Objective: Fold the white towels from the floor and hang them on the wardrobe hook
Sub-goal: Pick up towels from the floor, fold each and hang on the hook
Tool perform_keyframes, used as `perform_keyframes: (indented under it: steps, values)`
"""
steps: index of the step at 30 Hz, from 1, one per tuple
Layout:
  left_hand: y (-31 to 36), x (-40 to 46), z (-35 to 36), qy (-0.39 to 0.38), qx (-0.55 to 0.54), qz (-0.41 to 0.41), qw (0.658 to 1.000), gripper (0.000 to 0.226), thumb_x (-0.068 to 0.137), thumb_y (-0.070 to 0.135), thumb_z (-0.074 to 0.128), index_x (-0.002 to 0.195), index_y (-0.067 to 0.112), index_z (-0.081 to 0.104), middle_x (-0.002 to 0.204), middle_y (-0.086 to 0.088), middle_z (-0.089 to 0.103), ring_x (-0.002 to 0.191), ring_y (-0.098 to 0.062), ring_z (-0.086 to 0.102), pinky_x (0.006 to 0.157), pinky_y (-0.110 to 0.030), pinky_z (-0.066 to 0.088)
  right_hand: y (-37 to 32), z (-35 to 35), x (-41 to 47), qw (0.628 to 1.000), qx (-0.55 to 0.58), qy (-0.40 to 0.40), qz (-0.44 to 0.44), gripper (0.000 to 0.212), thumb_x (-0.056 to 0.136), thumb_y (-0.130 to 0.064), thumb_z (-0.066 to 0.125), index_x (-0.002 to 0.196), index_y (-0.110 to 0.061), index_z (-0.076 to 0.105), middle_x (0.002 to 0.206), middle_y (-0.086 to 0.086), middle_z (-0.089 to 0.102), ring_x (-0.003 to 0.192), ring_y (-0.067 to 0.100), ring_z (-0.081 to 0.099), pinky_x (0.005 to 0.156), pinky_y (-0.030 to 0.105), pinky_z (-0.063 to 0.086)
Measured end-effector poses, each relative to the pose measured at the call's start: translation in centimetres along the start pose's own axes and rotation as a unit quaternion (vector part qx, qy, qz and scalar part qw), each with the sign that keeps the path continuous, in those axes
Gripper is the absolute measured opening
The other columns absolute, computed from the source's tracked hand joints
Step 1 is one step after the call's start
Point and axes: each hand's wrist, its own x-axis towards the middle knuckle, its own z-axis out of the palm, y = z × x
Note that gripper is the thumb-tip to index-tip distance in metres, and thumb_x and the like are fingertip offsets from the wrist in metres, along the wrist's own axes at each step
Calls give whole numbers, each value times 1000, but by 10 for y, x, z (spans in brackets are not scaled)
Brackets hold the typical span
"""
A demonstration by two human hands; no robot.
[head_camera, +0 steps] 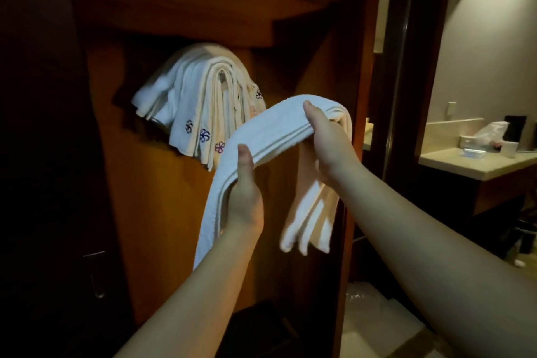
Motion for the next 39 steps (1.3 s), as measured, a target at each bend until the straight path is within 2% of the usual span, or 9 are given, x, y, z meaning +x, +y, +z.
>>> perform_keyframes:
  steps: [4, 9, 11, 15, 21, 24, 29, 36, 39]
  values:
    - [13, 30, -19, 35, -5, 5, 999, 50, 87, 66, 48, 126, 40, 64, 121, 16, 70, 113, 1, 62, 99, -28, 43, 10, 10, 12, 990, -115, 70, -41, 30, 88, -58, 60, 89, -29, 64, 94, -20, 63, 91, -1, 59, 85, 22, 43]
    - [34, 63, -44, 61, 36, -2, 997, 36, 100, 42, 50, 123, 21, 68, 109, 6, 76, 102, -5, 69, 94, -32, 51, 12, 18, 41, 964, -249, 88, -34, 59, 94, -61, 46, 136, -21, 58, 138, 3, 55, 126, 23, 49, 110, 38, 33]
    - [41, 78, -51, 79, 44, -10, 996, 35, 99, 44, 53, 118, 20, 70, 112, -1, 75, 108, -17, 69, 97, -40, 52, 11, 25, 58, 963, -253, 76, -46, 55, 97, -59, 45, 134, -21, 59, 128, 2, 55, 116, 21, 49, 98, 33, 31]
    - [54, 114, -59, 67, 48, 1, 997, 35, 98, 49, 52, 107, 22, 73, 94, 0, 79, 86, -11, 75, 63, -25, 56, 11, 45, 94, 962, -258, 51, -75, 54, 100, -55, 44, 137, -18, 58, 111, -5, 53, 92, 13, 50, 81, 27, 33]
    - [77, 195, -70, 8, 190, 38, 981, 59, 92, 72, 44, 111, 24, 71, 112, 2, 76, 101, -7, 70, 84, -21, 53, 7, 70, 174, 963, -252, 21, -94, 62, 99, -59, 42, 139, -13, 57, 125, 2, 55, 107, 16, 46, 92, 31, 29]
    - [85, 248, -69, 6, 269, 44, 962, 83, 85, 84, 37, 139, 24, 57, 149, -5, 51, 138, -21, 45, 117, -46, 30, 3, 83, 225, 958, -268, 11, -100, 60, 98, -61, 41, 124, -13, 65, 132, 9, 60, 100, 17, 52, 89, 33, 34]
    - [98, 335, -63, -8, 295, 57, 954, 89, 87, 82, 33, 146, 18, 51, 150, -10, 51, 141, -25, 43, 120, -52, 26, -7, 115, 316, 950, -282, -4, -136, 67, 96, -65, 39, 140, -18, 57, 141, 9, 55, 107, 19, 48, 89, 31, 30]
    - [83, 430, -73, -24, 346, 64, 936, 89, 87, 83, 30, 148, 21, 47, 149, -10, 52, 137, -21, 48, 118, -47, 32, 10, 149, 410, 976, -177, -105, -77, 129, 48, -106, 39, 149, -27, 45, 152, 8, 48, 135, 31, 49, 115, 48, 35]
    - [72, 456, -76, -2, 336, 64, 940, 70, 91, 80, 29, 111, 26, 69, 98, 6, 78, 88, 0, 71, 80, -25, 47, 28, 155, 450, 978, -149, -135, -63, 145, 29, -112, 37, 148, -29, 46, 150, 8, 51, 136, 32, 48, 116, 55, 34]
